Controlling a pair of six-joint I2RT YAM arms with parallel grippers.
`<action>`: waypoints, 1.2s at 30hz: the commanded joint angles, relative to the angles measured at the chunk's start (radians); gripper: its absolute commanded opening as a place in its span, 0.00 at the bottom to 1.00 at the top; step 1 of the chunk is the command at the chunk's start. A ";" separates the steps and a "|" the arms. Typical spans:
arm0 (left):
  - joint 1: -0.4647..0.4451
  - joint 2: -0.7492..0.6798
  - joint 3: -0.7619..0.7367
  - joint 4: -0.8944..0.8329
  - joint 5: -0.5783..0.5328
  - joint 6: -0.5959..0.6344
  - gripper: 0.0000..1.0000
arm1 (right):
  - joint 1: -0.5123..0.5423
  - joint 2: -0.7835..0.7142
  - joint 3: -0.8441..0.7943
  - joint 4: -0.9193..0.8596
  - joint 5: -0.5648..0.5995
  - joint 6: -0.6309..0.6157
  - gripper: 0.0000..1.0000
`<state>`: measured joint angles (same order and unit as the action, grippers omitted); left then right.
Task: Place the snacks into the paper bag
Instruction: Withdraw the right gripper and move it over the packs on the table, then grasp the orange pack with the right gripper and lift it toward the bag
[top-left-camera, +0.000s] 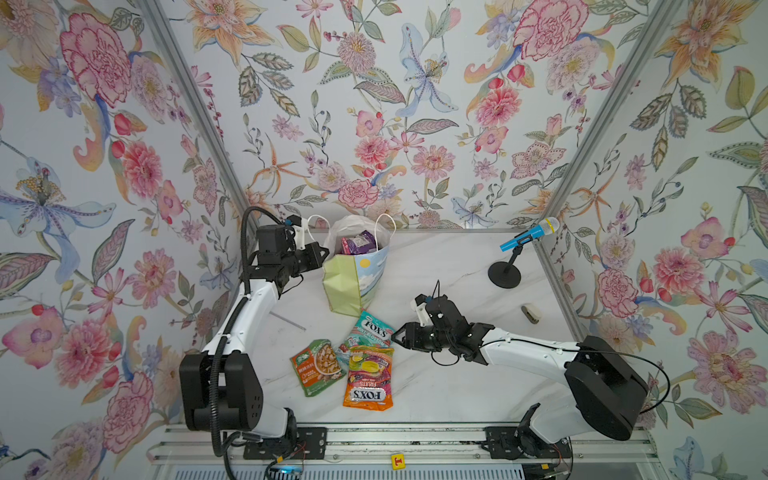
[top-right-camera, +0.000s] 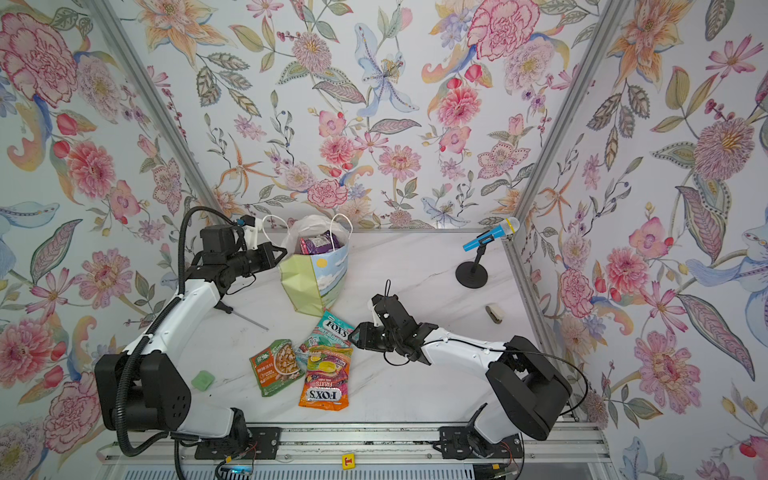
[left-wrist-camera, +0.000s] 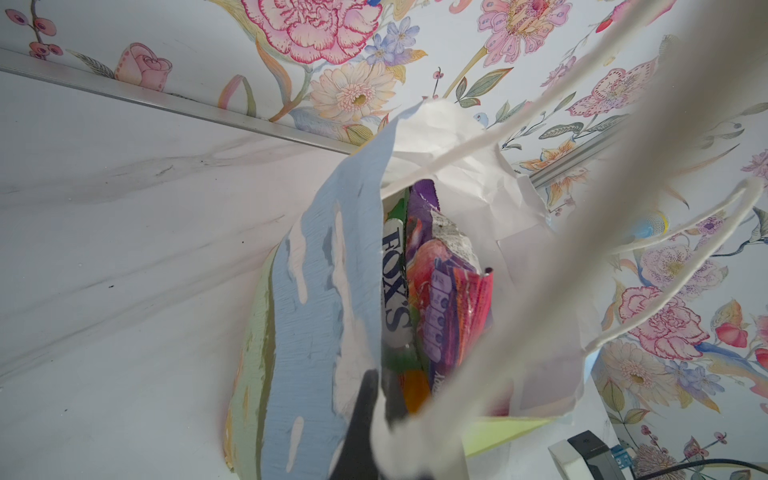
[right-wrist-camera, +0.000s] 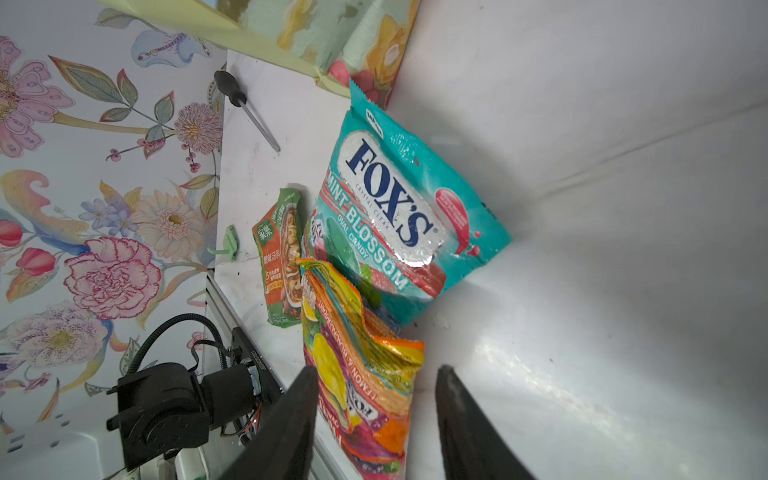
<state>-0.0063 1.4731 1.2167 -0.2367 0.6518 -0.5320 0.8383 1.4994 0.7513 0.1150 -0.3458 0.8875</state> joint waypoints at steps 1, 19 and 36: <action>0.006 -0.017 -0.017 0.005 0.016 0.003 0.00 | 0.023 0.032 -0.018 0.055 -0.033 0.027 0.48; 0.006 -0.022 -0.017 -0.001 0.014 0.002 0.00 | 0.070 0.166 -0.061 0.239 -0.093 0.097 0.48; 0.006 -0.025 -0.022 0.001 0.016 0.004 0.00 | 0.076 0.191 -0.010 0.332 -0.127 0.155 0.05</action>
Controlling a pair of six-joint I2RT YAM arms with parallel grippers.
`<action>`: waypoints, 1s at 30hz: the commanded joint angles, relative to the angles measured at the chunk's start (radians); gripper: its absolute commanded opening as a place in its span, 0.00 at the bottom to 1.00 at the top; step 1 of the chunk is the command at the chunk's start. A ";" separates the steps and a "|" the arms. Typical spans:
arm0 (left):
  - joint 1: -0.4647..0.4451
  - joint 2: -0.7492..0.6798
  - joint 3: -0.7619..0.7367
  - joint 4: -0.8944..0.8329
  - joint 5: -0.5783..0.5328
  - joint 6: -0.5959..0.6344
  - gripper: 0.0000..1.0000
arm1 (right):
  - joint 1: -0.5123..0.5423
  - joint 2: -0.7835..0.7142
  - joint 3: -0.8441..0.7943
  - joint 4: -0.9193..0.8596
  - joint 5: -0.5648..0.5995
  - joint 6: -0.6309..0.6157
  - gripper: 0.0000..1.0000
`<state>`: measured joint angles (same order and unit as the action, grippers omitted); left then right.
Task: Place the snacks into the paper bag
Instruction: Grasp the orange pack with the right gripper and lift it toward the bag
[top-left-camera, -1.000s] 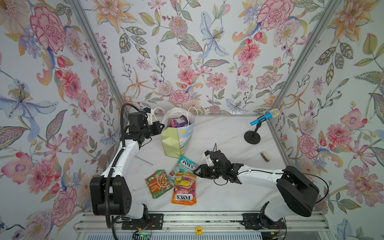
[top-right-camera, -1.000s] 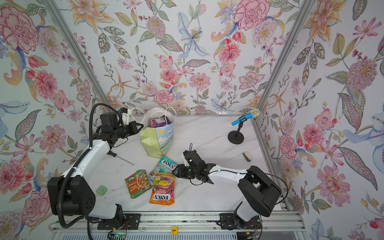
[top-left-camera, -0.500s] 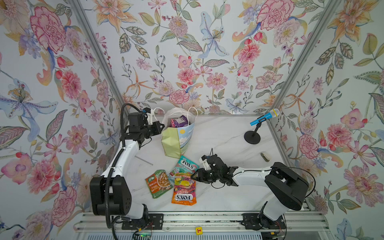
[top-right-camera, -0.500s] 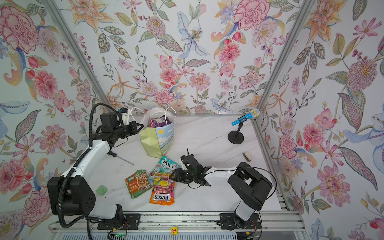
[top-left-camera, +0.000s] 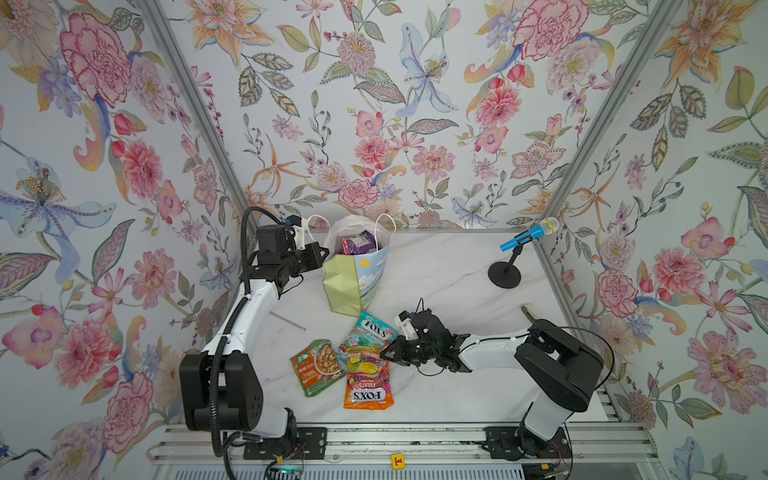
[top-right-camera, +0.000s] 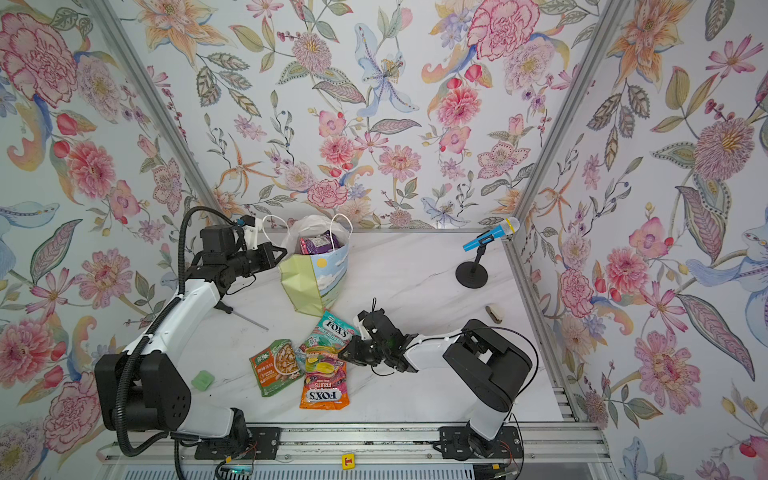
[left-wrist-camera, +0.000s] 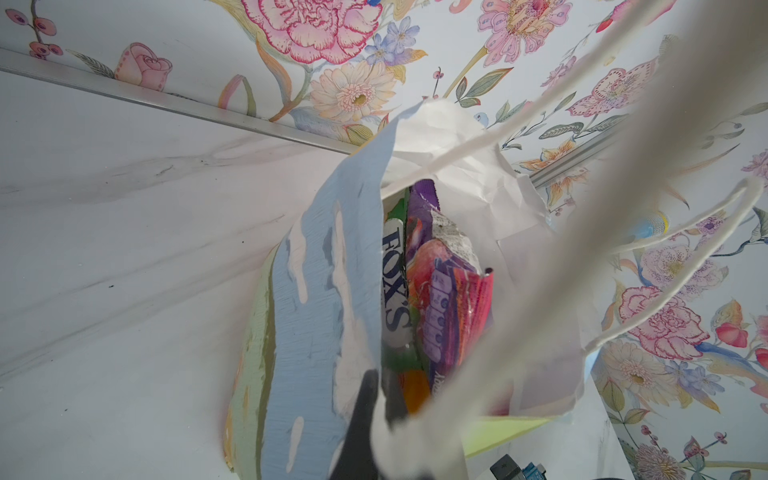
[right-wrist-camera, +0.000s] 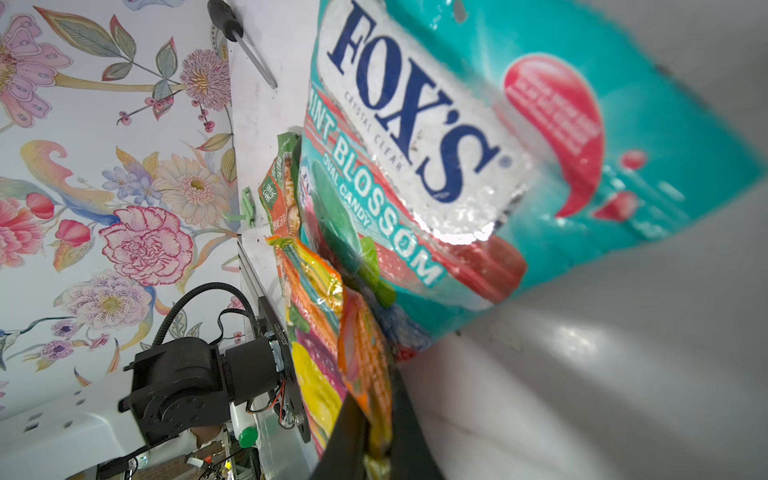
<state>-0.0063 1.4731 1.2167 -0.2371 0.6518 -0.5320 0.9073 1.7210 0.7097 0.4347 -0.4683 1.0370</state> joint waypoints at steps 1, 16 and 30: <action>0.006 -0.025 -0.022 0.001 0.015 0.004 0.00 | 0.006 -0.046 0.041 -0.008 -0.002 -0.002 0.03; 0.006 -0.026 -0.029 0.015 0.022 0.002 0.00 | -0.008 -0.341 0.402 -0.453 0.116 -0.211 0.00; 0.006 -0.018 -0.034 0.035 0.026 -0.017 0.00 | 0.022 -0.194 1.013 -0.608 0.506 -0.550 0.00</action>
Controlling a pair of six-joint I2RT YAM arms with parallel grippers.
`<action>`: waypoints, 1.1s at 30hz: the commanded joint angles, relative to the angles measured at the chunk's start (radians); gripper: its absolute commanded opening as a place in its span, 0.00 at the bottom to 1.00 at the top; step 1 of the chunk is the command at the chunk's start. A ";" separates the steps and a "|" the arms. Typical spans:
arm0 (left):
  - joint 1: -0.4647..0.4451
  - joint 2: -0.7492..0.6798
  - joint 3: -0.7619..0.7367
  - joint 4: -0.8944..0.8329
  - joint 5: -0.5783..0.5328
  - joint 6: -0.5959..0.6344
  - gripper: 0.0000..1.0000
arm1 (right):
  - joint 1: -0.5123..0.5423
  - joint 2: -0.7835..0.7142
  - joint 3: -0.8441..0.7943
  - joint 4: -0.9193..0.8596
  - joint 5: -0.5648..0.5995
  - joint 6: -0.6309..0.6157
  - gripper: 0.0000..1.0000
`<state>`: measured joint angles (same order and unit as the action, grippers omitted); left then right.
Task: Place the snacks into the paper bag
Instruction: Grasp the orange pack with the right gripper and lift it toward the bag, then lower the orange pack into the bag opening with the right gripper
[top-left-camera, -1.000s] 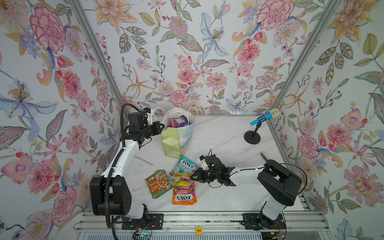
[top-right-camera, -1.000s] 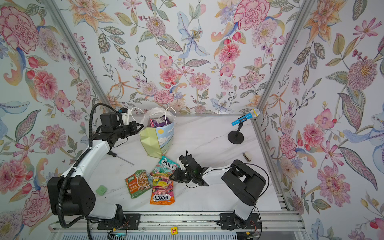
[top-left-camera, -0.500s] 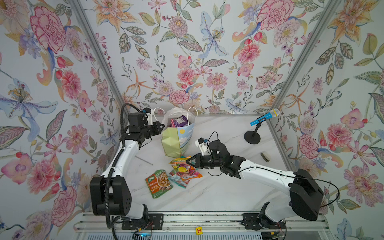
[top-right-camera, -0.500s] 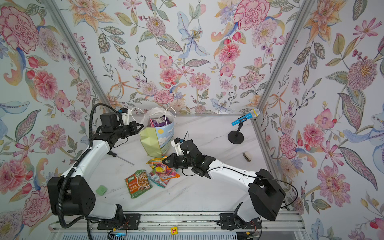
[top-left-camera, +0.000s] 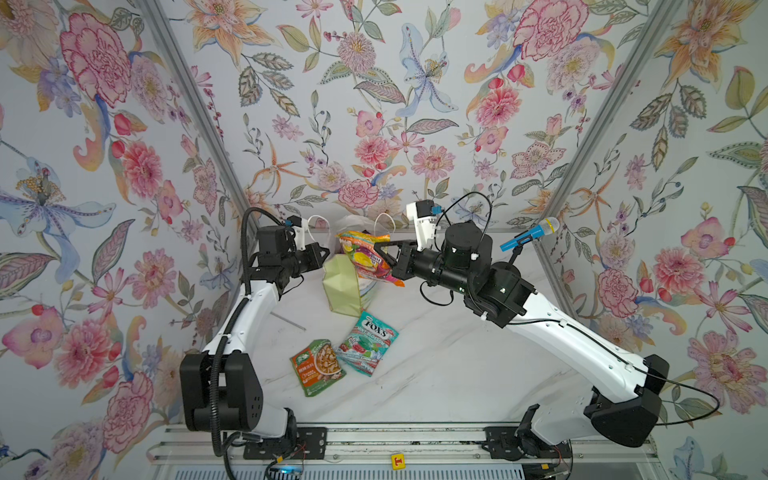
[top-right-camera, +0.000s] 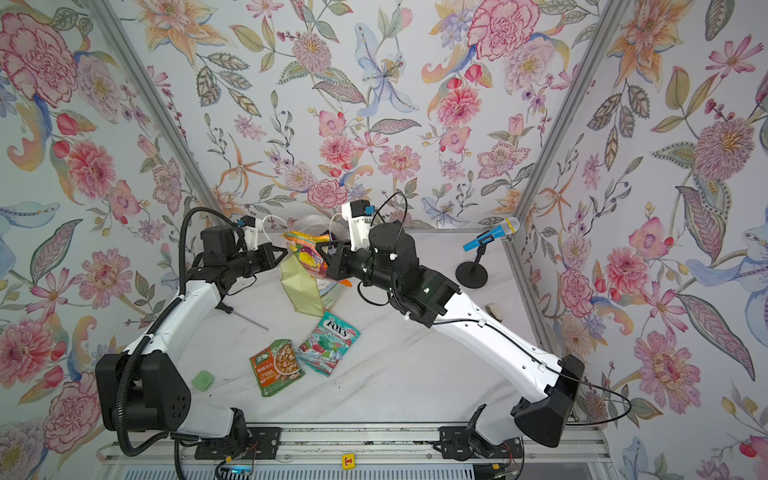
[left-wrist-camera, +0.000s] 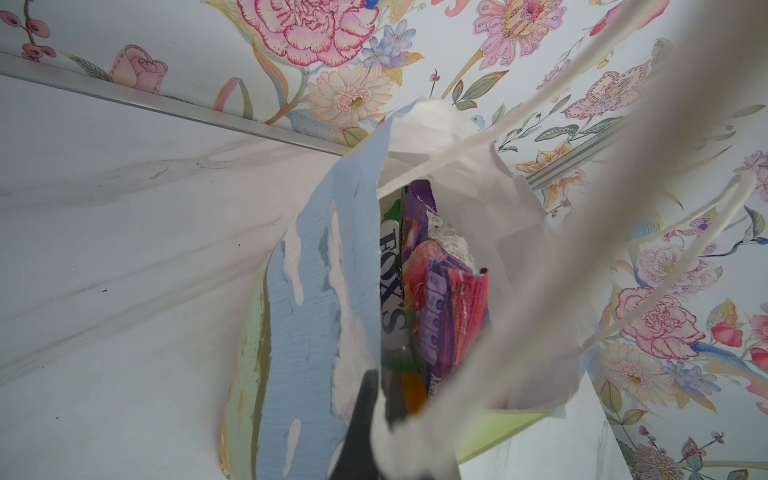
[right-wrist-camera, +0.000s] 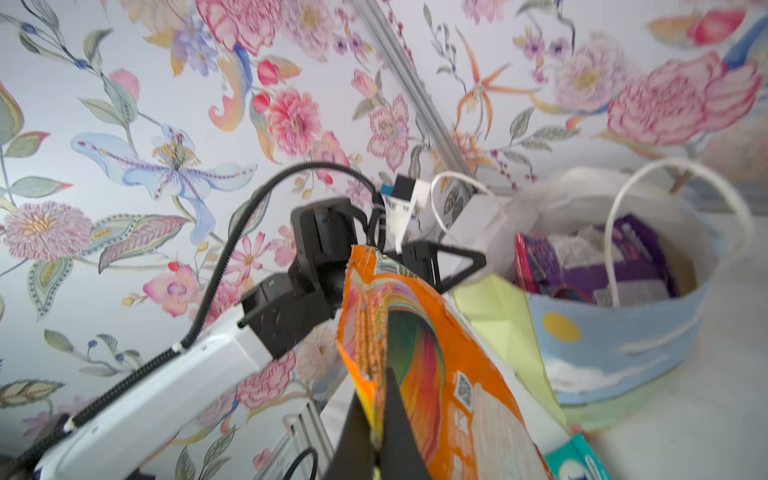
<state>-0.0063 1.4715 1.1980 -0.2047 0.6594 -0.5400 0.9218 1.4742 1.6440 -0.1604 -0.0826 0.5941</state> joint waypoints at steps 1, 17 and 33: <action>0.006 -0.016 -0.016 0.002 0.019 -0.008 0.00 | 0.007 0.085 0.124 -0.014 0.134 -0.127 0.00; 0.006 -0.013 -0.001 -0.018 0.017 -0.002 0.00 | -0.059 0.635 0.868 -0.200 0.129 -0.359 0.00; 0.006 0.003 0.018 -0.034 0.008 -0.002 0.00 | -0.189 0.718 0.882 -0.196 -0.060 -0.395 0.00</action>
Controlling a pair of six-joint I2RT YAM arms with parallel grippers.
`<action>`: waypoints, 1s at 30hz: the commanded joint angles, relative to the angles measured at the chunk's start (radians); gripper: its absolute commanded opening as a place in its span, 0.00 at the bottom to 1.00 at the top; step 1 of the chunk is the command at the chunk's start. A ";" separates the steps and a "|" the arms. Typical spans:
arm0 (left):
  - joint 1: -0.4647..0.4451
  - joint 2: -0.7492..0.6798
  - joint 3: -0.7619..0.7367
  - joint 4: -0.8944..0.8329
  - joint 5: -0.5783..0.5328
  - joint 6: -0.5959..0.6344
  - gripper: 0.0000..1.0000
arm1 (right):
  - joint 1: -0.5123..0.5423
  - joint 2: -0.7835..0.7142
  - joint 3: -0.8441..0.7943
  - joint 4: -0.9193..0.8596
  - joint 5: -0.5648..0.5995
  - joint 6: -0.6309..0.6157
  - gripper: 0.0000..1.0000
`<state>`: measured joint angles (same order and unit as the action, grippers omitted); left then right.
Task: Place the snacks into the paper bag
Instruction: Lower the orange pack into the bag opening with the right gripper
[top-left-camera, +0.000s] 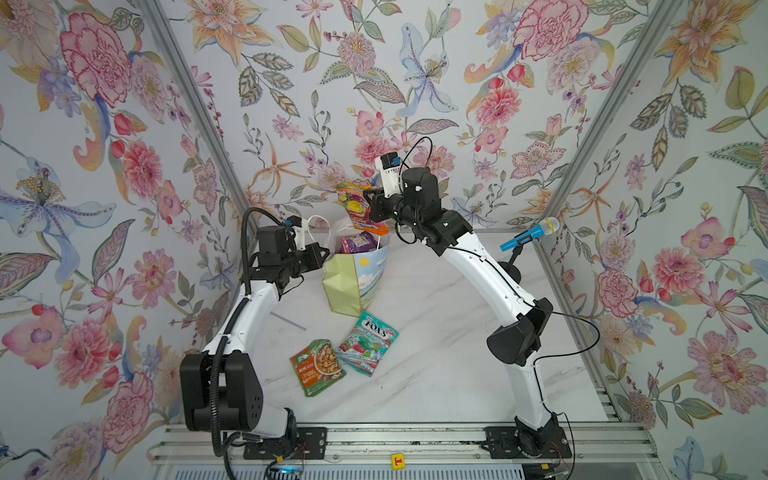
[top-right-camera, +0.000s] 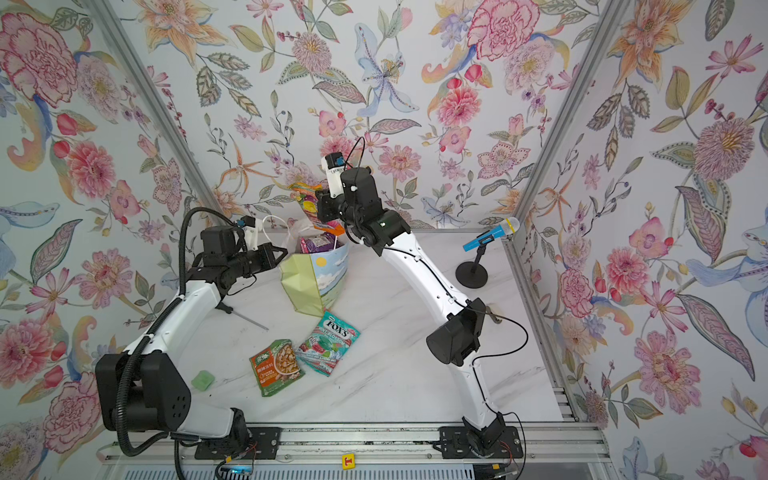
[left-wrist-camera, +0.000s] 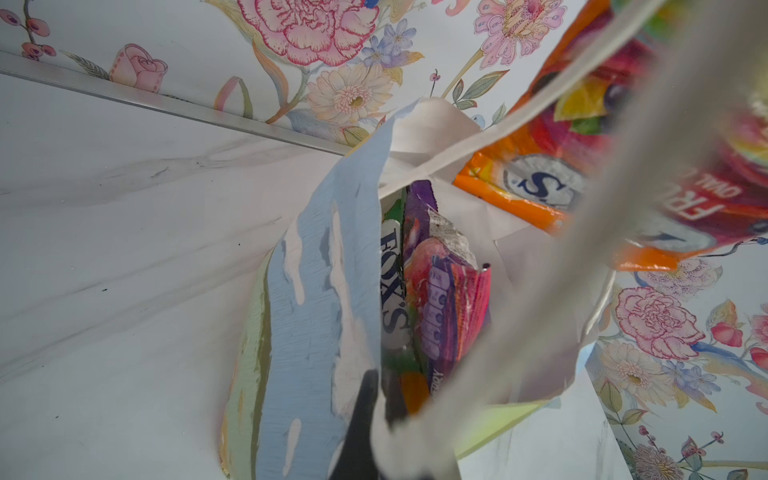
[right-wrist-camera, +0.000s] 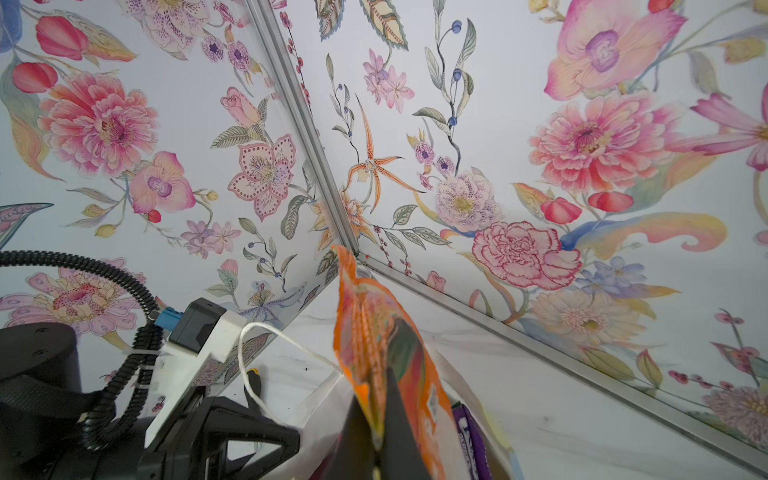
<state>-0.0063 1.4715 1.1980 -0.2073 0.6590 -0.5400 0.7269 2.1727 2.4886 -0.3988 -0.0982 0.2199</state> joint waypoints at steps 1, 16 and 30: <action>0.006 0.002 0.020 -0.036 0.006 0.001 0.00 | 0.006 0.022 0.037 0.047 -0.050 -0.020 0.00; 0.006 -0.002 0.030 -0.047 0.001 0.003 0.00 | 0.007 0.106 0.072 0.102 -0.079 -0.201 0.00; 0.006 -0.005 0.032 -0.052 -0.002 0.004 0.00 | -0.021 0.176 0.157 0.141 -0.156 -0.218 0.00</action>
<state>-0.0063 1.4715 1.2068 -0.2234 0.6510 -0.5396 0.7082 2.3363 2.5958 -0.3302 -0.2104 -0.0002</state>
